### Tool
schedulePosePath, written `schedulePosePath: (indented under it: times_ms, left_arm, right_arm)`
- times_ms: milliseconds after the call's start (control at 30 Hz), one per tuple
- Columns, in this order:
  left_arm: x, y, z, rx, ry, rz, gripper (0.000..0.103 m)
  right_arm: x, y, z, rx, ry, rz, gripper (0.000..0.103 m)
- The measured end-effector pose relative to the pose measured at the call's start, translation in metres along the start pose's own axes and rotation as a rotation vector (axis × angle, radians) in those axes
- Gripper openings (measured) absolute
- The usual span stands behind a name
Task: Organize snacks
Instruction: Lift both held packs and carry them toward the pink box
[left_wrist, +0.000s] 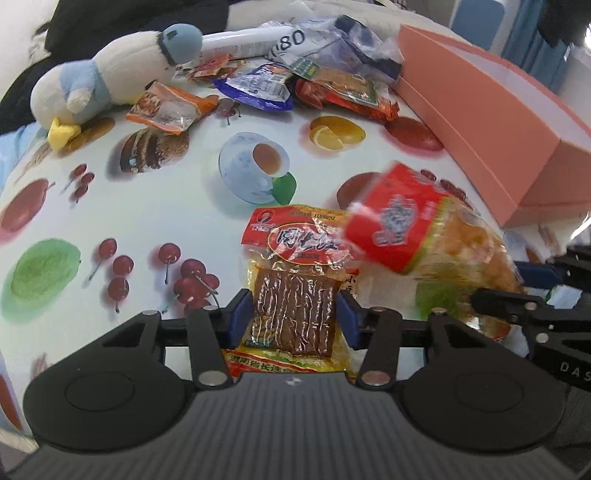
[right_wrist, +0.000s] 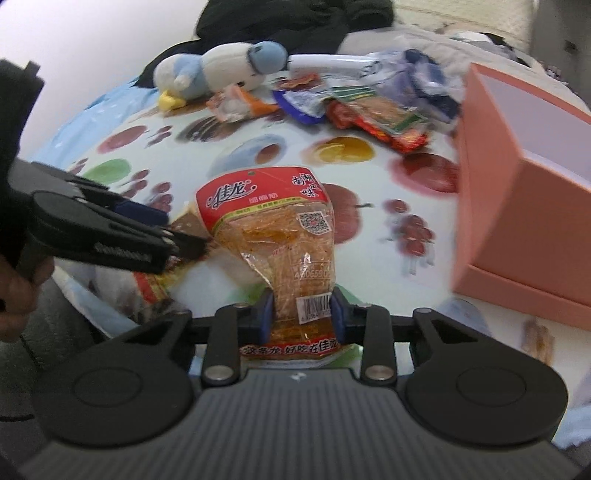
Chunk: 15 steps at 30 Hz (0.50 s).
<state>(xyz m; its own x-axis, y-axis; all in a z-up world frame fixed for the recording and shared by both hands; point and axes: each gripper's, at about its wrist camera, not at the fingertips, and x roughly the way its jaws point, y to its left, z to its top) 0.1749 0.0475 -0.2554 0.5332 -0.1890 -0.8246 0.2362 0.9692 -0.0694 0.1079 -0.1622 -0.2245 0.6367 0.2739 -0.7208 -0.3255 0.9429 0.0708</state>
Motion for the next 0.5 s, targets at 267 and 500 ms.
schedulePosePath:
  times_ms: [267, 500]
  left_arm:
    - [-0.03, -0.001, -0.003, -0.125, -0.048, -0.005, 0.055]
    - [-0.063, -0.009, -0.001, -0.169, -0.106, -0.005, 0.055]
  right_arm:
    - [-0.027, -0.016, -0.006, 0.068, -0.023, -0.051, 0.034]
    - [-0.044, -0.014, 0.0, 0.074, -0.063, -0.057, 0.034]
